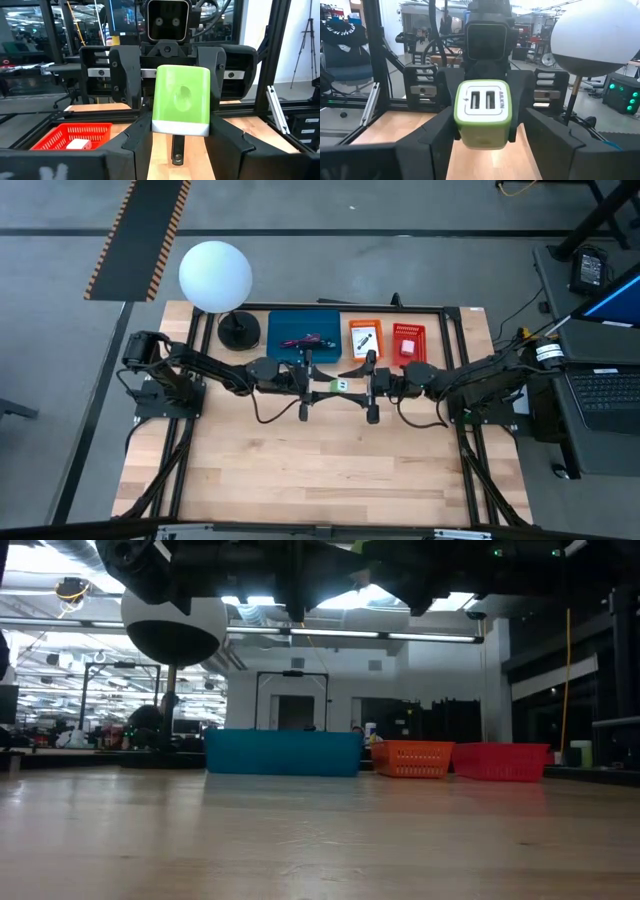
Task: Pick and place items into bin
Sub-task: Put the light green charger adapter into the red bin
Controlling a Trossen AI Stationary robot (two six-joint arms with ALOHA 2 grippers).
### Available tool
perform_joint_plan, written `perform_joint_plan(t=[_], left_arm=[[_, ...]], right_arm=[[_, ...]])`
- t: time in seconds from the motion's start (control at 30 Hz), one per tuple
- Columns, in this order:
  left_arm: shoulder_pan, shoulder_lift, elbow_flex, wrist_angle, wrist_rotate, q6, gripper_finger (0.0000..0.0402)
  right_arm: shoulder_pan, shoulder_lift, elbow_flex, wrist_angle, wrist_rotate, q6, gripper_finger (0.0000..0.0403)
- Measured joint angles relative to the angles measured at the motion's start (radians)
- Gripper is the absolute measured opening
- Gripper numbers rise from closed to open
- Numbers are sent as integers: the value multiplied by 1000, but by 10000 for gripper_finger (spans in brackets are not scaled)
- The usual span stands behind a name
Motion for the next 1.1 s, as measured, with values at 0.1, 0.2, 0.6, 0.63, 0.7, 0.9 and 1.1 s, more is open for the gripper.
perform_joint_plan(t=[0.1,0.2,0.6,0.63,0.7,0.9,1.1], left_arm=[[-3,0,0,0,0,0,145],[-5,0,0,0,0,0,145],[-4,-2,0,0,-1,0,145],[-4,-2,0,1,-1,0,145],[-3,-2,0,1,-1,0,145],[-7,-2,0,-1,0,0,164],[-16,-26,0,-64,-23,9,189]], right_arm=[[0,0,0,0,0,-1,215],[0,0,0,0,0,-2,205],[23,-1,0,12,-39,-72,111],[23,-1,0,12,-39,-72,111],[23,-1,0,12,-42,-69,111],[23,0,0,12,-53,-70,111],[24,0,0,6,-57,-69,111]])
